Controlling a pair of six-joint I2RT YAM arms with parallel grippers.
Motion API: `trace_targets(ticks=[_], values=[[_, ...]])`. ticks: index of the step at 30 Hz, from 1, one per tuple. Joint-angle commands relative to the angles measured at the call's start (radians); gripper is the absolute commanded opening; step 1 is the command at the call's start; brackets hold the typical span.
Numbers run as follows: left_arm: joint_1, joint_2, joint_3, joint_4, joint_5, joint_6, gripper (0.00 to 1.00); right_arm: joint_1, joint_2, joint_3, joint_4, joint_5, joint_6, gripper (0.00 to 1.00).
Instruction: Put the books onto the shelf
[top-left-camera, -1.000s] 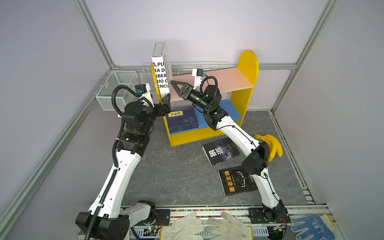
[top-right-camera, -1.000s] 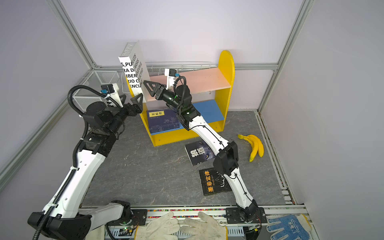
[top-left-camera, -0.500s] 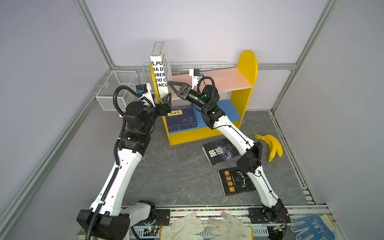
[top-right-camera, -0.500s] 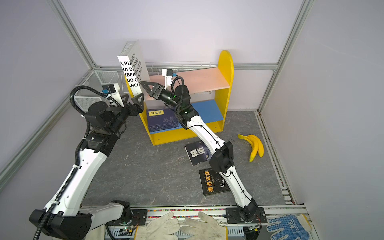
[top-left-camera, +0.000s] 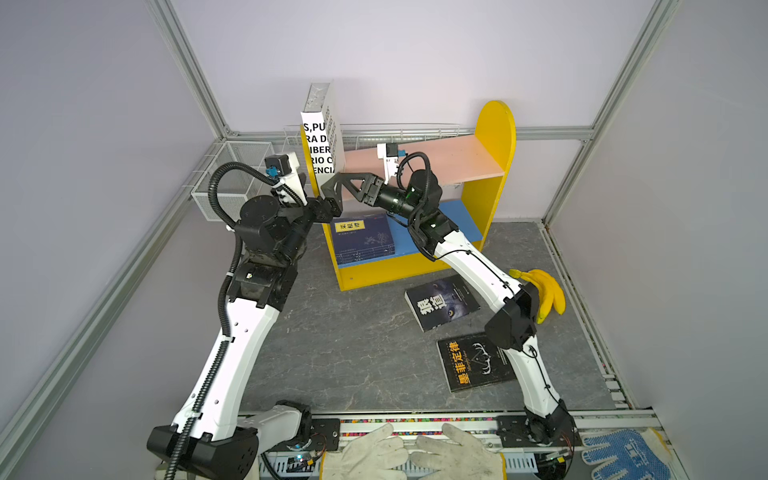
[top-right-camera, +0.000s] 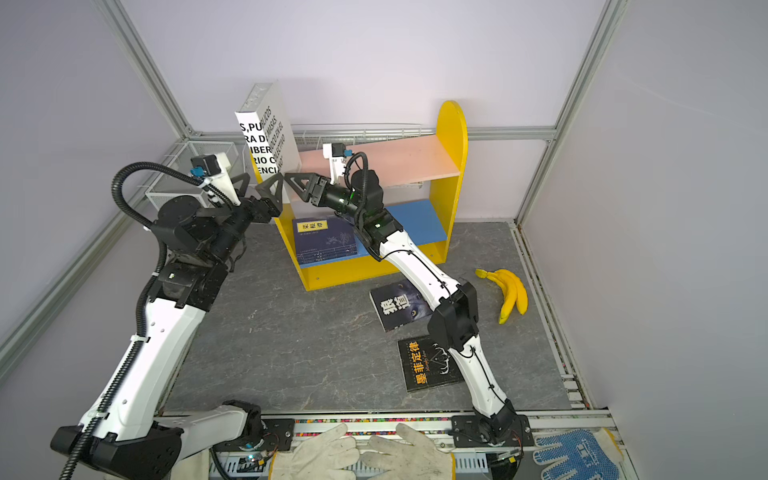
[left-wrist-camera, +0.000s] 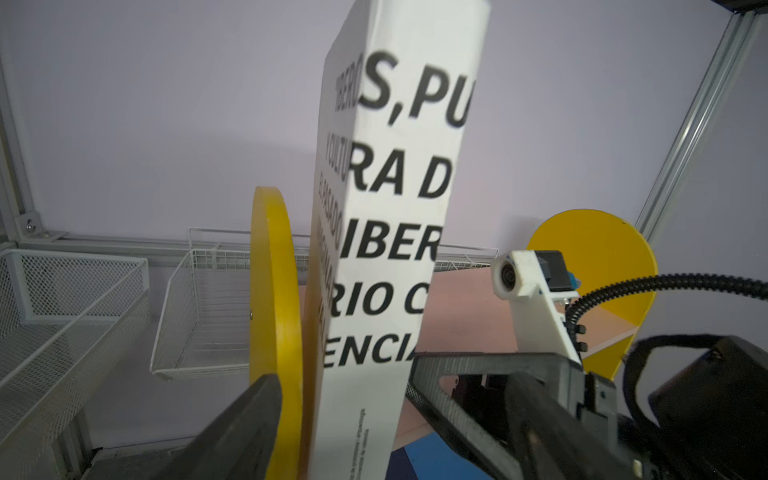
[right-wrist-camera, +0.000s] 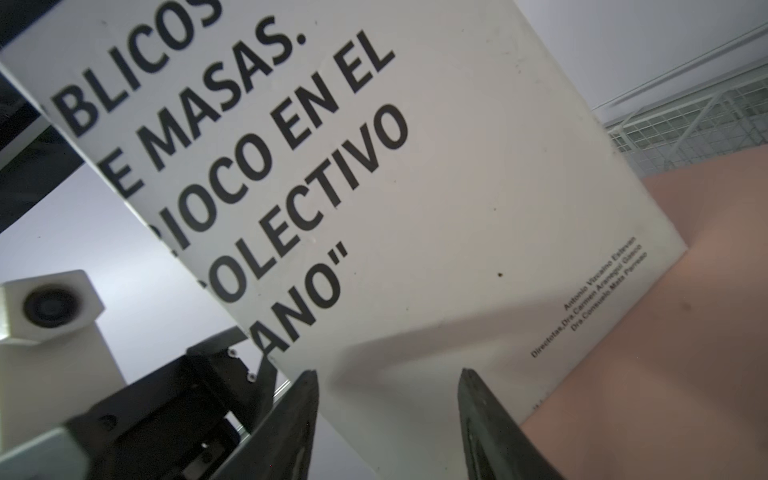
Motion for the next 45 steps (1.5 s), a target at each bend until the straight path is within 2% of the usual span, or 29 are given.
trace_targets(ticks=[1, 6, 10, 17, 24, 28, 33, 37, 45], values=[[-0.042, 0.033, 0.110, -0.057, -0.075, 0.094, 0.87, -0.055, -0.028, -0.068, -0.105, 0.036, -0.068, 0.60], [-0.053, 0.123, 0.204, -0.030, -0.176, 0.137, 0.86, -0.074, -0.114, -0.140, -0.090, 0.005, -0.118, 0.64], [-0.052, 0.194, 0.269, -0.011, -0.195, 0.175, 0.84, -0.090, -0.184, -0.204, -0.099, -0.005, -0.161, 0.65], [-0.064, 0.232, 0.239, 0.100, -0.215, 0.200, 0.81, -0.106, -0.255, -0.306, -0.083, 0.011, -0.190, 0.66], [-0.087, 0.229, 0.172, 0.215, -0.302, 0.223, 0.63, -0.114, -0.255, -0.322, -0.078, 0.010, -0.178, 0.65], [-0.096, 0.247, 0.181, 0.214, -0.357, 0.250, 0.53, -0.120, -0.266, -0.352, -0.057, 0.019, -0.168, 0.65], [-0.127, 0.271, 0.199, 0.223, -0.472, 0.329, 0.51, -0.128, -0.275, -0.381, -0.040, 0.024, -0.154, 0.64], [-0.133, 0.292, 0.233, 0.200, -0.513, 0.371, 0.50, -0.133, -0.287, -0.400, -0.032, 0.028, -0.150, 0.63], [-0.134, 0.339, 0.274, 0.216, -0.620, 0.398, 0.42, -0.137, -0.297, -0.415, -0.030, 0.026, -0.148, 0.63]])
